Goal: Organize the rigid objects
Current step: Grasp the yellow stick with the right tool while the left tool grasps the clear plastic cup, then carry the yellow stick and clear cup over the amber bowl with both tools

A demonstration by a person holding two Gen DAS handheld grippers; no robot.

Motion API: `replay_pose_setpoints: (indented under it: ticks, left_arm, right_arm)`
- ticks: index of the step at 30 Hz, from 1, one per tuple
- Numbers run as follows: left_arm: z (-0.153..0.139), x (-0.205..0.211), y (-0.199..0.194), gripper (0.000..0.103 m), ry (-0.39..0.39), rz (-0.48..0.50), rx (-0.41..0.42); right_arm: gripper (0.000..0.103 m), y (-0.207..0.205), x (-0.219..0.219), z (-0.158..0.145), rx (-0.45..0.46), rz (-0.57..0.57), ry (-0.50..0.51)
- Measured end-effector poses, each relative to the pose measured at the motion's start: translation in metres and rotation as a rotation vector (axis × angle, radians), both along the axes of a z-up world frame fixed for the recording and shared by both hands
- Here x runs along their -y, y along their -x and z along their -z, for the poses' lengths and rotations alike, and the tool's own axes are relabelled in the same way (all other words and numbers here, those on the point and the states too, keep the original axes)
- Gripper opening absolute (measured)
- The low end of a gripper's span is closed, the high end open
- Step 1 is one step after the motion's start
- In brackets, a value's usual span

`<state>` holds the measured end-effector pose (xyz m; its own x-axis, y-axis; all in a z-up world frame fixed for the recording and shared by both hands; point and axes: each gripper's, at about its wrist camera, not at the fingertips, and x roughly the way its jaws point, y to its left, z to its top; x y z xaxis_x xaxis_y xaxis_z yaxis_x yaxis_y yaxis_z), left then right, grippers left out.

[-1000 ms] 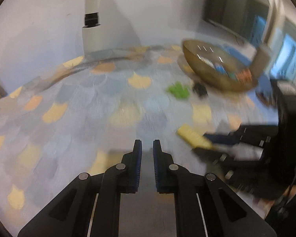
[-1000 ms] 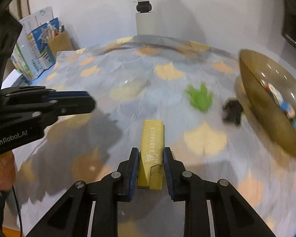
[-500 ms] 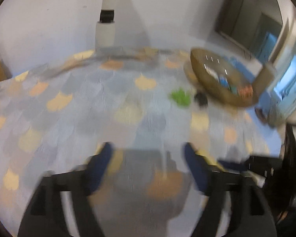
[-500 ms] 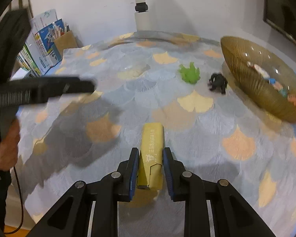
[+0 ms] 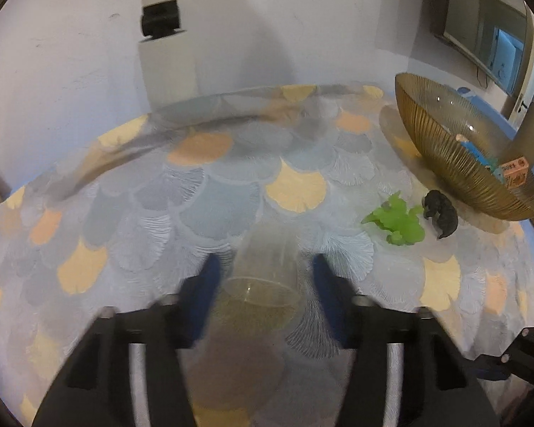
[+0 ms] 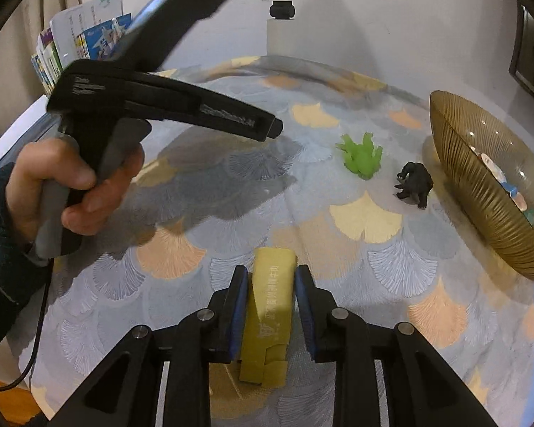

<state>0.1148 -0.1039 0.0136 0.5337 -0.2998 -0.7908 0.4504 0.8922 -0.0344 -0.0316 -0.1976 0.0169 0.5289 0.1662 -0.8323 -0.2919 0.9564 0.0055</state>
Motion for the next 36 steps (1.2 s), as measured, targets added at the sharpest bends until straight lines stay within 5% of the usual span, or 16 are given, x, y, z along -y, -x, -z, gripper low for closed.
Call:
replay_pose_setpoints:
  ticks: [4, 5, 9, 14, 23, 28, 36]
  left_arm:
    - [-0.001, 0.001, 0.005, 0.036, -0.018, 0.001, 0.029]
    - [-0.004, -0.002, 0.009, 0.036, -0.005, 0.001, 0.032]
    - [-0.018, -0.023, 0.041, 0.036, 0.104, 0.012, 0.019]
    - [-0.028, -0.046, 0.101, 0.036, 0.141, 0.008, 0.018]
    - [-0.013, -0.057, 0.158, 0.036, 0.126, -0.029, 0.023]
    - [-0.007, -0.065, 0.16, 0.036, 0.166, -0.053, 0.009]
    - [-0.004, -0.062, 0.163, 0.036, 0.155, -0.038, 0.021]
  right_arm:
    - [0.032, 0.001, 0.001, 0.0, 0.012, 0.019, -0.005]
    - [0.024, 0.002, 0.002, 0.0, 0.015, 0.024, -0.005]
    - [0.023, 0.008, 0.014, -0.005, 0.005, 0.033, -0.057]
    - [0.023, 0.034, 0.023, -0.01, -0.004, 0.021, -0.133]
    - [0.023, 0.066, 0.036, -0.009, -0.061, 0.032, -0.191]
    - [0.039, 0.076, 0.05, -0.009, -0.098, 0.065, -0.283]
    - [0.038, 0.091, 0.017, -0.007, -0.033, 0.048, -0.042]
